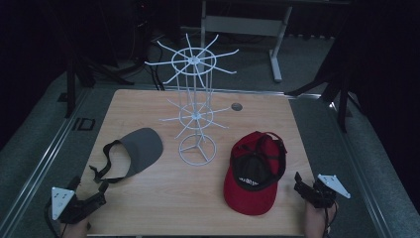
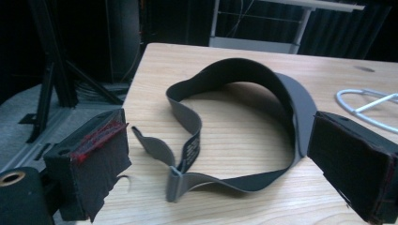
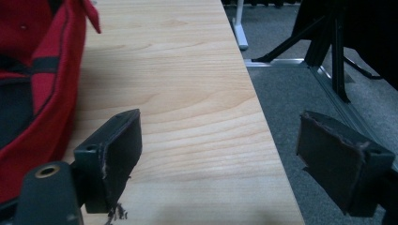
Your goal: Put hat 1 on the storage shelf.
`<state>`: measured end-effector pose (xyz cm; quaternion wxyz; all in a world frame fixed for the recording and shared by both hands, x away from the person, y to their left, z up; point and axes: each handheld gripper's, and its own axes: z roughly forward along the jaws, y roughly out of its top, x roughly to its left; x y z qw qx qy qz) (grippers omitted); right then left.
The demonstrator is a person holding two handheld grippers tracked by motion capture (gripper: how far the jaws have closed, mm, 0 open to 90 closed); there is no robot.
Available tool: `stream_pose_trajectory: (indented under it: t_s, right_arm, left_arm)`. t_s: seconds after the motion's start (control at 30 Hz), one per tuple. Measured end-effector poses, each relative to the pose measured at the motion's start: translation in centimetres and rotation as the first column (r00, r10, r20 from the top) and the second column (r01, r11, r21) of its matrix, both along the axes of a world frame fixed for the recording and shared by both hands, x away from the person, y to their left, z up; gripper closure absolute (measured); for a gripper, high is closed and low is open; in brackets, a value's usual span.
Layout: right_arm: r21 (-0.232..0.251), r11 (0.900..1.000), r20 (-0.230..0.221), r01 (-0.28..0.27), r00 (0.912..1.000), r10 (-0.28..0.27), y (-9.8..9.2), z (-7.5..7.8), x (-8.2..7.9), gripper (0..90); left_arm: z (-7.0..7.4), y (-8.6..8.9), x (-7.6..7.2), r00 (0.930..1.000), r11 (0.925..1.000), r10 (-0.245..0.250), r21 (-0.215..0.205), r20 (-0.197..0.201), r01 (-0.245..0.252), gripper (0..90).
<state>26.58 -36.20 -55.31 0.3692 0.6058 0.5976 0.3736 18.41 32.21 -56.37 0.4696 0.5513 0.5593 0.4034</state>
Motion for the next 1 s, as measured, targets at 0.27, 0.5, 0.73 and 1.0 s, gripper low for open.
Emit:
stream_pose_trajectory:
  t_s: [0.27,0.5,0.73,1.0]
  right_arm:
    - [0.007,1.0,0.001,-0.014,0.9999,0.014,-0.1,0.0,-0.1,14.3]
    - [0.022,1.0,-0.017,-0.019,0.9997,0.019,-0.4,0.6,0.0,14.4]
    - [0.022,0.997,0.001,-0.074,0.9973,0.074,0.1,4.1,0.2,14.4]
    - [0.027,0.987,-0.007,-0.155,0.9878,0.156,1.0,7.3,1.7,15.1]
  left_arm:
    - [0.1,-0.5,0.0,0.9971,0.9967,0.076,0.028,-0.006,-0.076,6.4]
    - [0.0,-0.9,0.0,0.9881,0.9881,0.151,0.034,-0.03,-0.15,6.4]
    - [0.1,-1.4,-0.1,0.9901,0.9903,0.134,0.042,-0.041,-0.133,6.4]
    - [0.3,-1.8,-0.2,0.992,0.9947,0.102,0.023,-0.075,-0.1,6.4]
